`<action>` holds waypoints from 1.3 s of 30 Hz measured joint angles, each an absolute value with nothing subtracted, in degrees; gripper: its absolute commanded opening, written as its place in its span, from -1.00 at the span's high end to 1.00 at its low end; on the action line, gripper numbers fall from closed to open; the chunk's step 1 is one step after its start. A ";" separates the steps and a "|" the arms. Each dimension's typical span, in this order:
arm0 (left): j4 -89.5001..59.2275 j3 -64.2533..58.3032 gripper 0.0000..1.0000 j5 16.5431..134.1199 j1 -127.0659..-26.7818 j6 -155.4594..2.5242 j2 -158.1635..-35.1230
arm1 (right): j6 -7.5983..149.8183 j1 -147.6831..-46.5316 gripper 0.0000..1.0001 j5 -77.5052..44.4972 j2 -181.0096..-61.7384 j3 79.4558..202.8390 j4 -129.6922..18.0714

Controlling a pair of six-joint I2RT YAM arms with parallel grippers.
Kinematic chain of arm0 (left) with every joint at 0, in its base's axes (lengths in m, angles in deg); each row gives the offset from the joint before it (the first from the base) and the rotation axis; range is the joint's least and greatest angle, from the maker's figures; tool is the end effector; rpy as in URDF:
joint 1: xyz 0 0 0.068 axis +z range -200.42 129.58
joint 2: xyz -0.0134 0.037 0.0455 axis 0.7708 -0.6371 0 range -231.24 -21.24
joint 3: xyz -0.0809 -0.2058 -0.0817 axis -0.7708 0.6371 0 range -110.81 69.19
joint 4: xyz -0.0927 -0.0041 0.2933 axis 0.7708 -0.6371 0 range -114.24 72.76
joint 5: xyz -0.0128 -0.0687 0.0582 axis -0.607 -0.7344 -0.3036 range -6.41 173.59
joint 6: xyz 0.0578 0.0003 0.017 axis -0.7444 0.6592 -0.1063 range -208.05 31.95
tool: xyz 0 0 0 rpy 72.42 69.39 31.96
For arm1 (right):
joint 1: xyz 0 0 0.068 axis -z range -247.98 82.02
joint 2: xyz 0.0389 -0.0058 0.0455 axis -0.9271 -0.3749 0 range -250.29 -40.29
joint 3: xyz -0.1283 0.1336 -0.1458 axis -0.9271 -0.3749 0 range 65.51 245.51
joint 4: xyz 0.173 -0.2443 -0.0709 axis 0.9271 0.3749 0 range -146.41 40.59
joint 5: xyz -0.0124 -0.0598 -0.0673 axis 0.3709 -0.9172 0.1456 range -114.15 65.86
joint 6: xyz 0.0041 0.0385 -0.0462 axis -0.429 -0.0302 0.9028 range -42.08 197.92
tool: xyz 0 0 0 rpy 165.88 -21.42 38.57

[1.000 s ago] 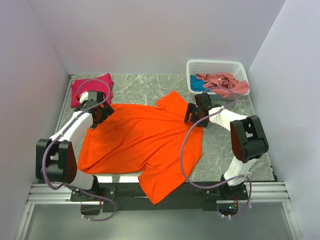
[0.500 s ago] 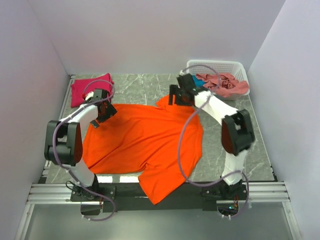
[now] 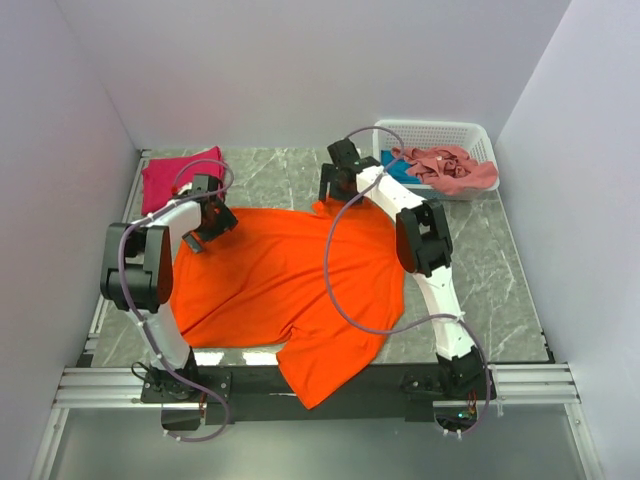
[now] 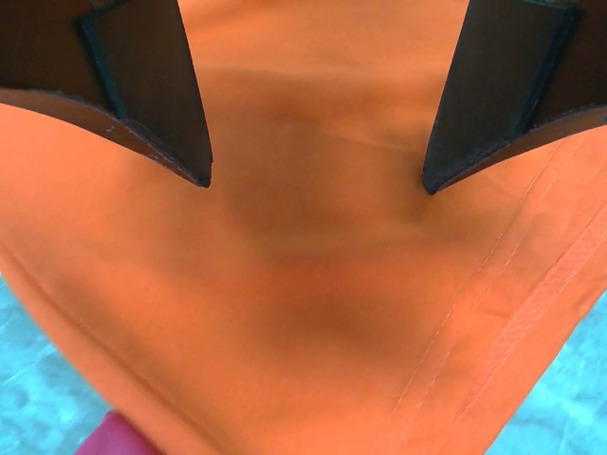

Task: Fold and stack the t-shirts
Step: Flatten the tshirt out, then fold the tshirt

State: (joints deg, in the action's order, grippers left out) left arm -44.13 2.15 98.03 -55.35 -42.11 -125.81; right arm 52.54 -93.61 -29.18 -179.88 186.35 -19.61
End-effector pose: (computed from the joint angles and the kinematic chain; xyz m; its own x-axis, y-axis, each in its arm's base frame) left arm 0.3964 -0.0229 0.0947 -0.6075 -0.6462 -0.4619 -0.6626 0.7330 -0.1539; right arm 0.5031 0.2369 0.1243 -0.8372 0.0720 -0.5422 -0.0301 0.9837 0.1772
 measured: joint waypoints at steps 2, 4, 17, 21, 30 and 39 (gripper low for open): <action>-44.35 1.01 -0.99 98.01 -55.35 -42.14 -126.95 | 51.38 -93.19 -0.65 -28.57 -181.11 188.58 -18.63; -44.55 -0.26 -0.99 97.92 -55.35 -42.14 -127.89 | 50.42 -92.45 -0.64 -27.65 -182.72 190.92 -18.08; -46.19 -8.78 -0.99 97.96 -55.24 -42.18 -133.99 | 45.72 -87.01 -0.64 -20.75 -189.87 202.79 -20.07; -47.59 -9.98 -0.99 97.99 -55.24 -42.14 -134.36 | 46.59 -86.29 -0.64 -18.63 -190.16 203.09 -21.38; -54.32 -10.57 -0.99 100.67 -54.78 -39.65 -126.31 | 53.96 -87.55 -0.69 -13.73 -179.21 193.26 -24.42; -56.13 20.20 -0.99 99.30 -36.08 -28.41 -92.37 | 59.60 -99.31 -0.71 -13.05 -146.94 166.94 -35.13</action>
